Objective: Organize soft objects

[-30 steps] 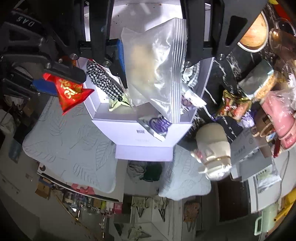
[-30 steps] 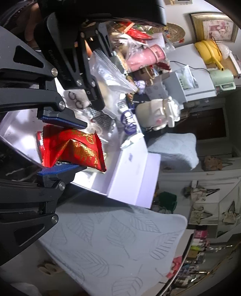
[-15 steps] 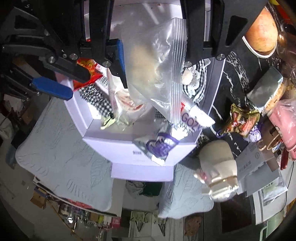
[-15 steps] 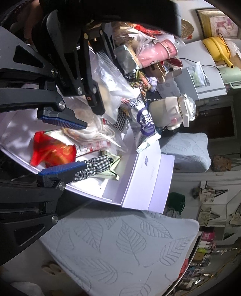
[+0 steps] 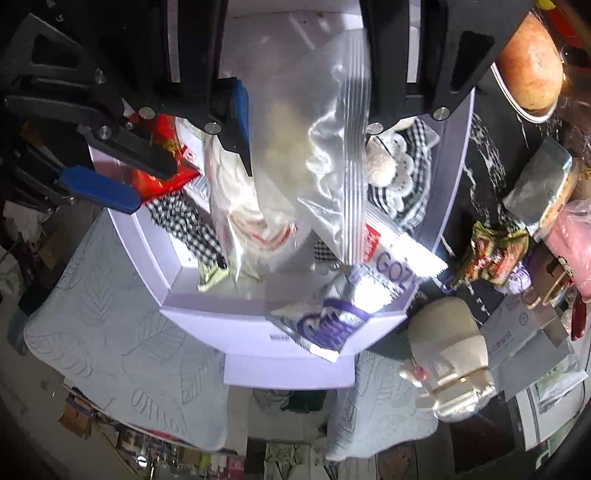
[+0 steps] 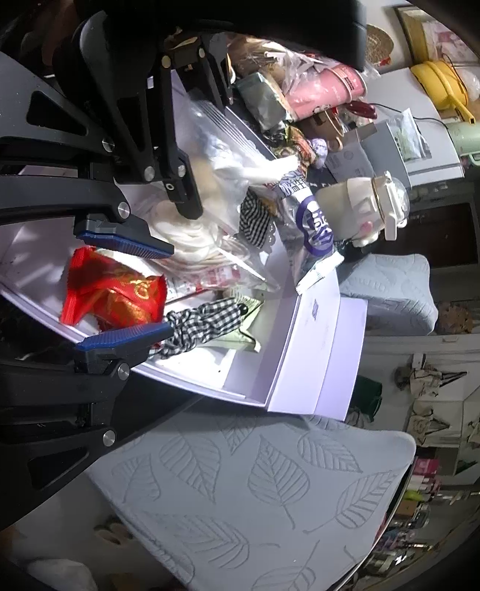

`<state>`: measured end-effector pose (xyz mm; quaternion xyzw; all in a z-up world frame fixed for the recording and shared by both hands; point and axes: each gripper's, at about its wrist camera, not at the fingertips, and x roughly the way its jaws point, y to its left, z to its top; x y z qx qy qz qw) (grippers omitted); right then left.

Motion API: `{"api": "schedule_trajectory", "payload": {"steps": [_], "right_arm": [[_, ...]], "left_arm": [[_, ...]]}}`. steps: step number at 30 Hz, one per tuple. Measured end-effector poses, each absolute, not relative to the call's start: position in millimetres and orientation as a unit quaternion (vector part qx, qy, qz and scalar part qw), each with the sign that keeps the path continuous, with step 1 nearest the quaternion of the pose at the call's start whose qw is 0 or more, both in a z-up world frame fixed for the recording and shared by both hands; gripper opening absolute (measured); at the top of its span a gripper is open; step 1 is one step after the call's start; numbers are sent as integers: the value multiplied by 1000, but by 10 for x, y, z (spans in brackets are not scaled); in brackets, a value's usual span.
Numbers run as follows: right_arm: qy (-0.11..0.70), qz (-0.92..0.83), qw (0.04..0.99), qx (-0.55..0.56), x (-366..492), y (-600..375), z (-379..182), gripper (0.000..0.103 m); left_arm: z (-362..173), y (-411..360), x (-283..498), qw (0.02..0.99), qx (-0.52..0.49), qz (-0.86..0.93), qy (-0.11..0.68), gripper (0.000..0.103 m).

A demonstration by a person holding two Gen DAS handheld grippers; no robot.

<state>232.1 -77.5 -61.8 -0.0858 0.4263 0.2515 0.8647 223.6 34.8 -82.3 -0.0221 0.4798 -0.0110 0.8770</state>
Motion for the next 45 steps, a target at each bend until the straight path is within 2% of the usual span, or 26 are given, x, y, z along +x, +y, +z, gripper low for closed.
{"api": "schedule_trajectory", "payload": {"steps": [16, 19, 21, 22, 26, 31, 33, 35, 45], "right_arm": [[423, 240, 869, -92, 2195, -935, -473, 36], [425, 242, 867, -95, 2179, -935, -464, 36], [425, 244, 866, -99, 2158, -932, -447, 37], [425, 245, 866, -100, 2150, -931, -444, 37], [420, 245, 868, -102, 2116, -932, -404, 46], [415, 247, 870, -99, 2092, -941, -343, 47], [412, 249, 871, -99, 2084, -937, -311, 56], [406, 253, 872, -98, 2071, -925, -266, 58], [387, 258, 882, -82, 2044, -927, 41, 58]], "left_arm": [[-828, 315, 2198, 859, -24, 7, 511, 39], [-807, 323, 2147, 861, -32, 11, 508, 52], [-803, 325, 2125, 860, -39, 8, 508, 71], [-801, 325, 2111, 860, -42, 6, 508, 71], [-784, 327, 2066, 860, -37, 24, 508, 72], [-674, 398, 1975, 867, -49, 30, 495, 72], [-636, 419, 1945, 868, -47, 35, 493, 72], [-576, 447, 1918, 869, -47, 41, 490, 72], [-136, 510, 1767, 894, -45, 61, 441, 72]]}}
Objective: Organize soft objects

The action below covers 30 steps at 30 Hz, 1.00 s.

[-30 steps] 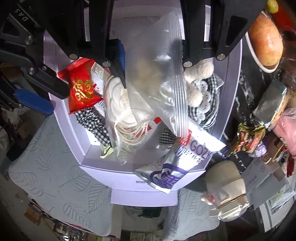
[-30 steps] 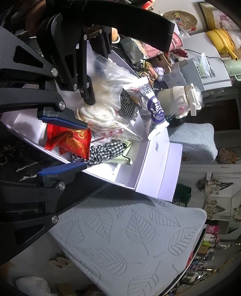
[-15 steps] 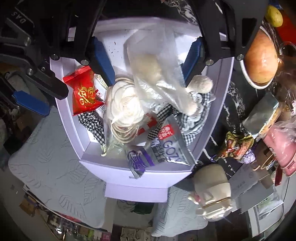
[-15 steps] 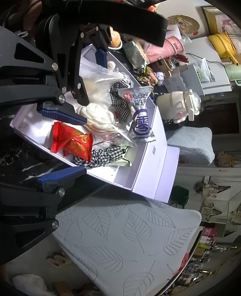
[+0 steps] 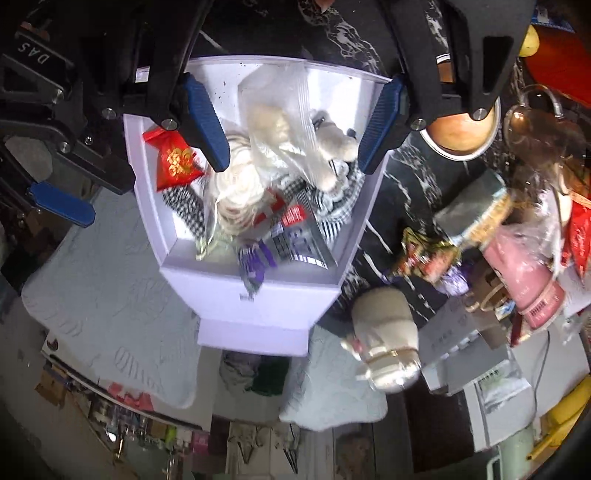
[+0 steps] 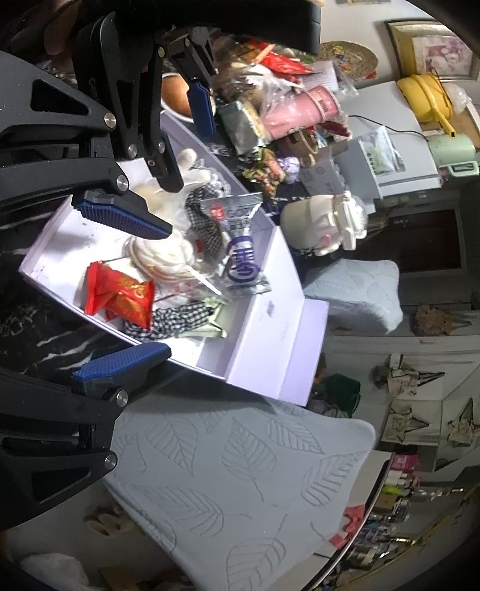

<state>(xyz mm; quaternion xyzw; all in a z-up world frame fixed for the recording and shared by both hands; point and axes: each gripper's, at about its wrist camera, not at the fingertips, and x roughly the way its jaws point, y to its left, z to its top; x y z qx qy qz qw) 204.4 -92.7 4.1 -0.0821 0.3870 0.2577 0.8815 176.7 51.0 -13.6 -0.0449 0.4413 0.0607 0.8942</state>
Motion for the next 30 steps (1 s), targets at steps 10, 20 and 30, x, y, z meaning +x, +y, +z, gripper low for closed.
{"api": "schedule_trajectory", "payload": {"steps": [10, 20, 30], "right_arm": [[314, 250, 912, -82, 1796, -1020, 597, 71], [251, 242, 934, -75, 1349, -1228, 1077, 87], [209, 227, 948, -72, 861, -1400, 1327, 97]], "left_arm": [[583, 472, 1399, 928, -33, 76, 364, 72], [1044, 347, 937, 950, -23, 79, 301, 82], [1267, 208, 429, 964, -13, 63, 257, 82]]}}
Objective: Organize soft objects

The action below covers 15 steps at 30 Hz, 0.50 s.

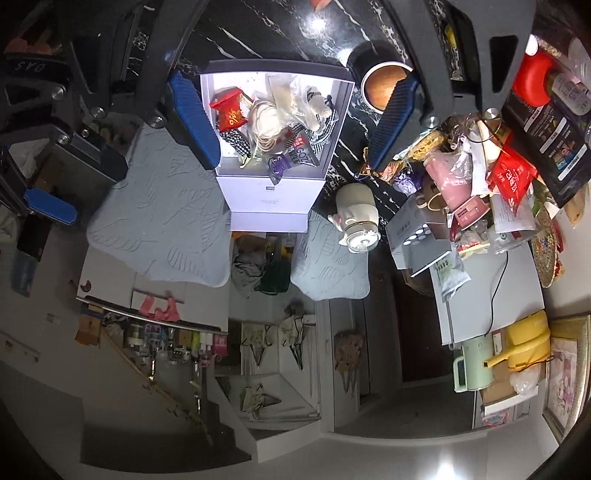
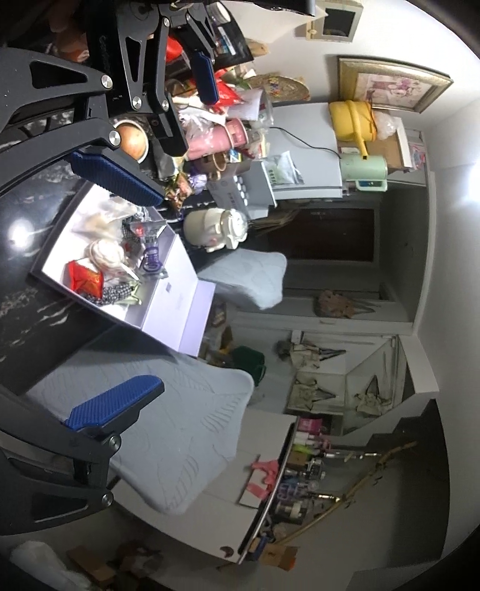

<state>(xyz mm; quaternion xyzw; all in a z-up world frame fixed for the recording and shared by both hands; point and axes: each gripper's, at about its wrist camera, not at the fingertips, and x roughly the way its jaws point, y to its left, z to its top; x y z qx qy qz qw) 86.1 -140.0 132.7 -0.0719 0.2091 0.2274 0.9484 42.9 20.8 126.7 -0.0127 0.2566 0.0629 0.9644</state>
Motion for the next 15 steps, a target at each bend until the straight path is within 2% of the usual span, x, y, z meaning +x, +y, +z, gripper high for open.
{"api": "schedule_trajectory", "payload": {"steps": [15], "right_arm": [[231, 205, 950, -46, 363, -1591, 1064, 100]], "left_arm": [[1000, 167, -67, 962, -4, 55, 268, 82]]}}
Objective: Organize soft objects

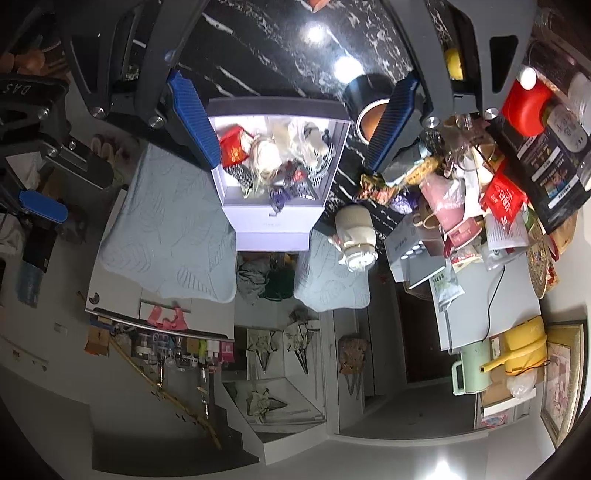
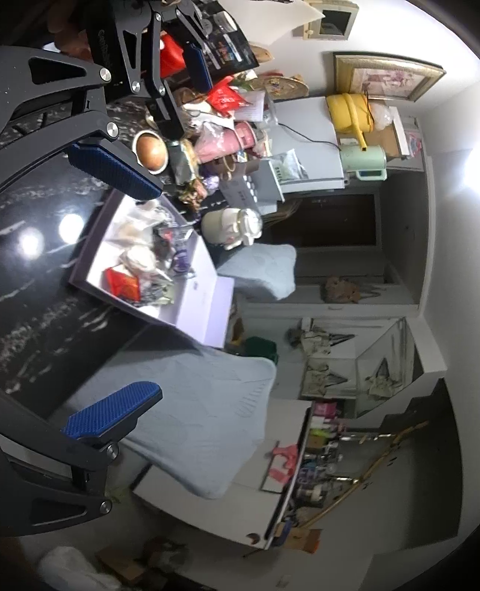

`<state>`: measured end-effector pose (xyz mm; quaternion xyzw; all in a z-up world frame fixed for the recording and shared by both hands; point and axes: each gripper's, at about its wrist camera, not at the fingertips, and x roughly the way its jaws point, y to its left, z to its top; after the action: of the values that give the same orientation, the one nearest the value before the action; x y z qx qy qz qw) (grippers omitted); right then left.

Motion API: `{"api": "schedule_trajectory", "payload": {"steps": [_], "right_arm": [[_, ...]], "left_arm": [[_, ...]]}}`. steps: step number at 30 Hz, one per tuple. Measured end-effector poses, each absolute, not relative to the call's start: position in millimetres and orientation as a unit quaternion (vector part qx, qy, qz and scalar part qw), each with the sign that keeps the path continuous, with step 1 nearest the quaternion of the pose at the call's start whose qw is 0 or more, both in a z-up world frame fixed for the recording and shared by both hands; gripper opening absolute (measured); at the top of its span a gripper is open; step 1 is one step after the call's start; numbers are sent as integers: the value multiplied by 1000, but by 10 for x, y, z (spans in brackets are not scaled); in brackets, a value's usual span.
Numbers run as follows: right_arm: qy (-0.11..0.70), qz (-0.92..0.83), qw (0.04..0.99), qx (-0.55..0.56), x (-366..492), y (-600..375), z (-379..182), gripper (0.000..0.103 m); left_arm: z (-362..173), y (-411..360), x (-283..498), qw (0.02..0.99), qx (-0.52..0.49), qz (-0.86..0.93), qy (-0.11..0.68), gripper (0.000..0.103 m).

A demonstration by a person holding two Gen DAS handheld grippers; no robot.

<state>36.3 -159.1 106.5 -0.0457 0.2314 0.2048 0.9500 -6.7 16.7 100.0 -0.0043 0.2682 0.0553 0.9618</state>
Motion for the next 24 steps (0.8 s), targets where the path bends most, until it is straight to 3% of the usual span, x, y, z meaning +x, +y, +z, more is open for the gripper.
{"api": "schedule_trajectory", "payload": {"steps": [24], "right_arm": [[271, 190, 943, -42, 127, -1533, 767, 100]], "left_arm": [[735, 195, -202, 954, 1, 33, 298, 82]]}}
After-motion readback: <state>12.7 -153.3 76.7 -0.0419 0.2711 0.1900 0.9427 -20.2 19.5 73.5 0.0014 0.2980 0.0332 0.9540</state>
